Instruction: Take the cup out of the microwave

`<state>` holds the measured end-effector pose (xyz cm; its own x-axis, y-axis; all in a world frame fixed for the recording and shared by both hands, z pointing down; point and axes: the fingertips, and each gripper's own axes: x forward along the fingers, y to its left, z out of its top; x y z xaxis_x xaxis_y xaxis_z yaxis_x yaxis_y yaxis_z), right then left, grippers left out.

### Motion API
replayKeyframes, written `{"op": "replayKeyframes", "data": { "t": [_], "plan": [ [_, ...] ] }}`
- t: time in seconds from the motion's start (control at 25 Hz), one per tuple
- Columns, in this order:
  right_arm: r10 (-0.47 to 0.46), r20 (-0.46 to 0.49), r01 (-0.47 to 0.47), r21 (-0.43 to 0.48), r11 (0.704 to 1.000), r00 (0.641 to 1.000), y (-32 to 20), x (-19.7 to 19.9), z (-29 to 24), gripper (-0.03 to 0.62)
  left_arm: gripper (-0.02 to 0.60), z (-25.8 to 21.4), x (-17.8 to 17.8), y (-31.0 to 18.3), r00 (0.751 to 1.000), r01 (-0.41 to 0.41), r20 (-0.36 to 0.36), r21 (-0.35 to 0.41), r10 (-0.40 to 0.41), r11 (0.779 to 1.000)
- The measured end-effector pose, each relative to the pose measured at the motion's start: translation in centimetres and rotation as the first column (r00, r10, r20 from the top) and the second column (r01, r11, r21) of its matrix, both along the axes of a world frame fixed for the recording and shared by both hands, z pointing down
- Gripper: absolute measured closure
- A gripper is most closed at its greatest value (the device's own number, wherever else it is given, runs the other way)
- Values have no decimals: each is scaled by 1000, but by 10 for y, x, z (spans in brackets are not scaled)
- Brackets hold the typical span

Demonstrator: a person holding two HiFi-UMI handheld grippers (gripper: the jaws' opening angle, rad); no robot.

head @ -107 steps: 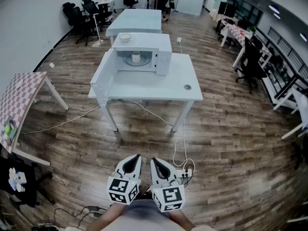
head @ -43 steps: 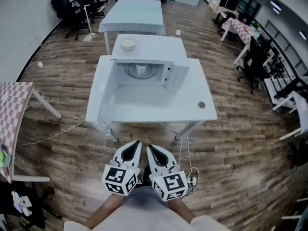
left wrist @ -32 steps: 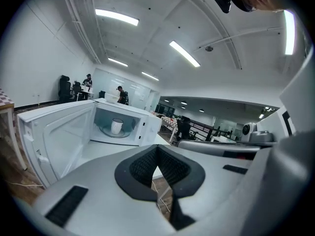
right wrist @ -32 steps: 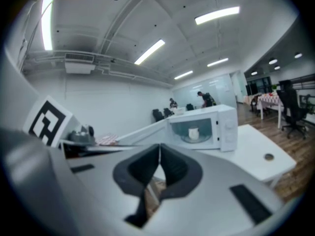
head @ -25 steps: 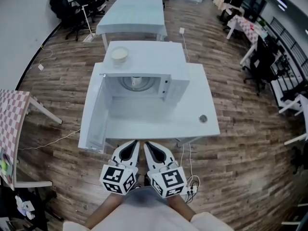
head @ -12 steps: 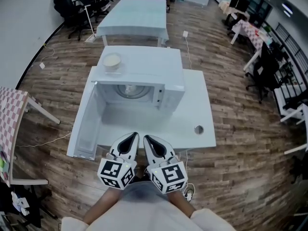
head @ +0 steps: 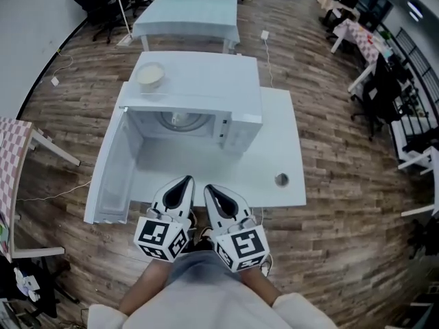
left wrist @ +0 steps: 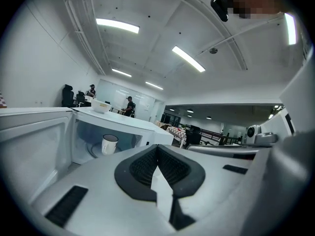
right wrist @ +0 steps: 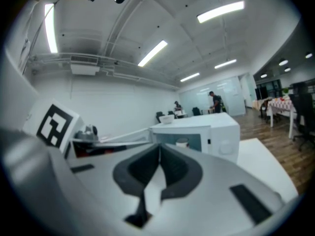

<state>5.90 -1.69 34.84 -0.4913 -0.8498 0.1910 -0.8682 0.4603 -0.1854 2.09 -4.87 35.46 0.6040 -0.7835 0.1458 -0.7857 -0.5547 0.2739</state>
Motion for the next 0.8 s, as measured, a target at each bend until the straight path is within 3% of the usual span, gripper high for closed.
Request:
{"op": "replayKeyframes", "data": {
  "t": [0.8],
  "plan": [
    [-69, -41, 64, -112, 992, 997, -84, -24, 39, 571, 565, 54, -27, -114, 996, 84, 38, -38, -83, 996]
  ]
}}
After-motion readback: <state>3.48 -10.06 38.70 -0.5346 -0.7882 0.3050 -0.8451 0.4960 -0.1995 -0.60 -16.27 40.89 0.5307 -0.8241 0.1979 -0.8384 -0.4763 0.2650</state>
